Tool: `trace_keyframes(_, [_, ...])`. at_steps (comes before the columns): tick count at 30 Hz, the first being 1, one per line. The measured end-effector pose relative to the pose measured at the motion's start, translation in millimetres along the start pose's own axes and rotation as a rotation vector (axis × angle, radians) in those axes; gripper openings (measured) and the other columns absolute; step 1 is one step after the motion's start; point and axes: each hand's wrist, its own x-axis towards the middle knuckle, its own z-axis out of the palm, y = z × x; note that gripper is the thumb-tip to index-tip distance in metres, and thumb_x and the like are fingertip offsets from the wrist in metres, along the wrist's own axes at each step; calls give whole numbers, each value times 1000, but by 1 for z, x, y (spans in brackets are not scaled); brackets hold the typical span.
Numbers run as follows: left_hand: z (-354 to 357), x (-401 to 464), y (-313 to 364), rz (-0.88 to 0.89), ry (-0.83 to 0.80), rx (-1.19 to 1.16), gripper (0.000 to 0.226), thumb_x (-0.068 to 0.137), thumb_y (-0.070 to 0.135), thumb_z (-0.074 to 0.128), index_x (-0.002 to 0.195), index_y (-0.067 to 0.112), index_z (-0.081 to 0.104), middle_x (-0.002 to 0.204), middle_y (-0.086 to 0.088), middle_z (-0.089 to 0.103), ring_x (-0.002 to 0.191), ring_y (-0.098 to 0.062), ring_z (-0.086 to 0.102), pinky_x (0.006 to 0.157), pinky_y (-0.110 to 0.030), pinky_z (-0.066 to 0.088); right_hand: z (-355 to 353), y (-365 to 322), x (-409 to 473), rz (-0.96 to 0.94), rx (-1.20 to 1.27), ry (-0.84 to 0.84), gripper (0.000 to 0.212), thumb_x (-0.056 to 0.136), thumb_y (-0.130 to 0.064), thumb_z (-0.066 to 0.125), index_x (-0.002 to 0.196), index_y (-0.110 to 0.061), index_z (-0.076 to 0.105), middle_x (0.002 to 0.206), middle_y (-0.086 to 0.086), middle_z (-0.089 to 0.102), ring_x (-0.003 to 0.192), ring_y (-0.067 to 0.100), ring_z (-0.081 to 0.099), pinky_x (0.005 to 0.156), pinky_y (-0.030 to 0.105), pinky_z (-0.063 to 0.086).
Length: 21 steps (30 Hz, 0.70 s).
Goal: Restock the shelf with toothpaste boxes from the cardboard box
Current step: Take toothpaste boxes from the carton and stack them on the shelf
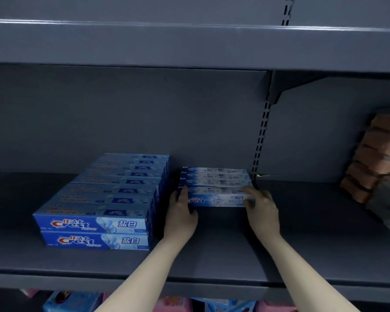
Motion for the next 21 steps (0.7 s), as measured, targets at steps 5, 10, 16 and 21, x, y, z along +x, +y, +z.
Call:
trace_keyframes(5, [5,8,-1,5,28,-5,70,91,9,52,149,18,14,154,-5,12,137,-22,26,108,-26,25,2,2,3,-6,-5,27,37,86,-2,57,118,-20,63,117,10,53,97,30,60,78,26,41])
trace_keyframes(10, [8,12,0,2,55,-5,69,91,8,52,149,17,16,152,-7,17,134,-23,30,107,-28,27,4,2,3,-18,-47,27,38,87,-4,57,120,-20,61,117,11,52,93,33,61,81,33,46])
trace_keyframes(16, [10,8,1,6,71,13,79,88,8,55,150,17,6,154,-8,9,139,-24,22,111,-30,20,5,1,3,-46,-101,35,39,88,-5,55,124,-17,56,118,13,51,92,36,60,77,36,47])
trace_keyframes(21, [10,-10,4,40,59,90,88,90,18,55,149,17,-10,157,-9,-8,143,-26,7,113,-31,13,6,-1,-6,-90,-143,83,52,84,-9,59,135,-11,45,136,20,42,114,39,50,92,42,45])
